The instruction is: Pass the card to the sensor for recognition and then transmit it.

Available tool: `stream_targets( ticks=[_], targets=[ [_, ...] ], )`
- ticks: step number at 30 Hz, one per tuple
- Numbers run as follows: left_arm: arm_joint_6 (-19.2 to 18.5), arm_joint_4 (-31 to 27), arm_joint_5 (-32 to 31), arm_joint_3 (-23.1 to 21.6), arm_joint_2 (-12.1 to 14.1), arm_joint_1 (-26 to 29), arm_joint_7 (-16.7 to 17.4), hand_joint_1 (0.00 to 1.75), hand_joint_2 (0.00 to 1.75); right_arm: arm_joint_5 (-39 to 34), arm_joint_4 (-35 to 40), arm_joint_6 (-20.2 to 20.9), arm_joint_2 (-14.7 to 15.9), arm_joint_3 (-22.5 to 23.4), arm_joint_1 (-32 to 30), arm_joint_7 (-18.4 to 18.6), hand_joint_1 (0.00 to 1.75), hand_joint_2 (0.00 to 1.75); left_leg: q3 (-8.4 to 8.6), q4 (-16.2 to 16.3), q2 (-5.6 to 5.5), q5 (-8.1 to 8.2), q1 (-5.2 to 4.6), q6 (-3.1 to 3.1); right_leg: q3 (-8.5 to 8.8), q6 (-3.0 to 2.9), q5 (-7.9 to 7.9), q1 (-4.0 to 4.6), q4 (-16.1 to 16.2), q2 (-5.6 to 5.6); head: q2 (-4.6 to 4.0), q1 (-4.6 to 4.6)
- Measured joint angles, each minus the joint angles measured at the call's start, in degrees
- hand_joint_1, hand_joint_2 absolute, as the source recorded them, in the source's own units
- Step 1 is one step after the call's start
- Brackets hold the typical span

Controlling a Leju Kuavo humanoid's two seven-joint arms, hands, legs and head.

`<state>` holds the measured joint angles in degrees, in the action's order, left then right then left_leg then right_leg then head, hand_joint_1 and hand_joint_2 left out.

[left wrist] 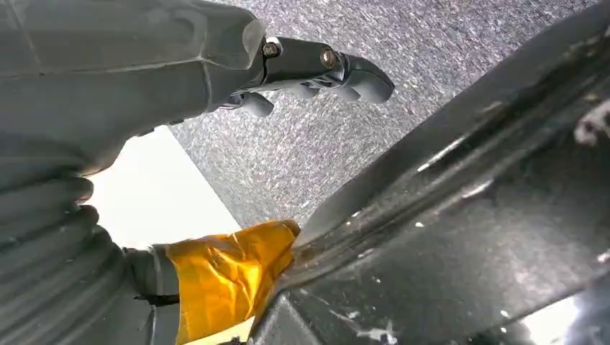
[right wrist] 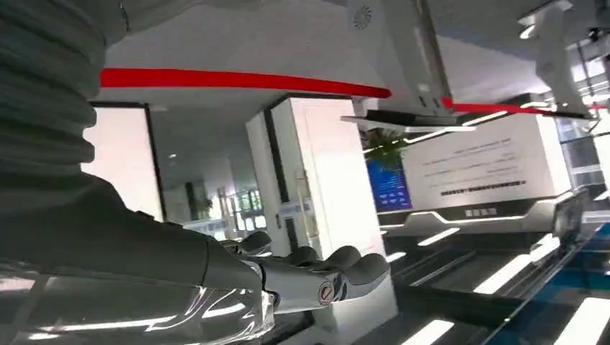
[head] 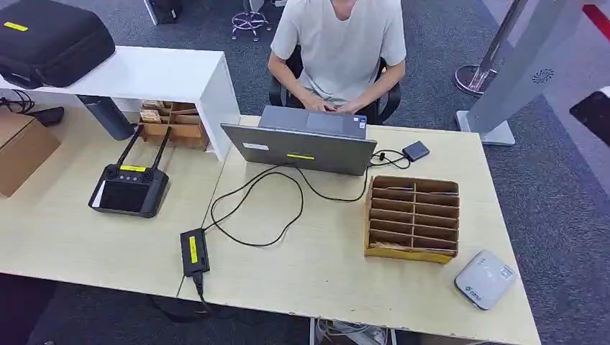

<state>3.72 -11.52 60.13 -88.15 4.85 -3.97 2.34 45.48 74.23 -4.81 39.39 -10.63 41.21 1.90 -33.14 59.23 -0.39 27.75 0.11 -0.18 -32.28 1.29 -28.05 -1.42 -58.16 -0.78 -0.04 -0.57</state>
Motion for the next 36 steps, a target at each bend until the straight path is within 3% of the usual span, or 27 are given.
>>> stream_targets(
  ticks=[8,19,27,36],
  targets=[
    [-0.22,0.00,-1.47,0.00,-0.07,-0.28,0.44,0.00,1.75,5.10,-3.06,1.14,-6.17,-12.83,7.54,1.31,0.00,1.75,0.00,0.00,-0.05,-0.03,0.03,-0.03,-0.02,-0.01,0.01,0.01,-0.06,-0.02,0.00,0.00],
    [-0.72,0.02,-3.76,-0.02,-0.11,-0.88,1.62,0.00,1.75,11.44,-11.46,1.55,-20.45,-27.25,14.26,4.07,0.00,1.75,0.00,0.00,-0.05,-0.15,0.07,-0.20,-0.12,-0.08,0.05,0.08,-0.16,0.01,0.02,0.02],
    [-0.90,0.02,-5.62,-0.11,-0.15,-1.32,2.47,0.00,1.75,14.17,-17.53,1.53,-28.89,-32.20,16.37,5.29,0.00,1.75,-0.02,0.00,-0.05,-0.20,0.11,-0.29,-0.17,-0.11,0.07,0.10,-0.17,0.02,0.02,0.00],
    [-0.90,0.02,-5.68,-0.31,-0.13,-1.33,2.49,0.00,1.75,14.19,-19.91,1.47,-31.15,-34.22,16.60,5.31,0.00,1.75,-0.03,0.02,-0.04,-0.20,0.10,-0.29,-0.18,-0.15,0.10,0.10,-0.15,0.02,0.02,0.02]
  ],
)
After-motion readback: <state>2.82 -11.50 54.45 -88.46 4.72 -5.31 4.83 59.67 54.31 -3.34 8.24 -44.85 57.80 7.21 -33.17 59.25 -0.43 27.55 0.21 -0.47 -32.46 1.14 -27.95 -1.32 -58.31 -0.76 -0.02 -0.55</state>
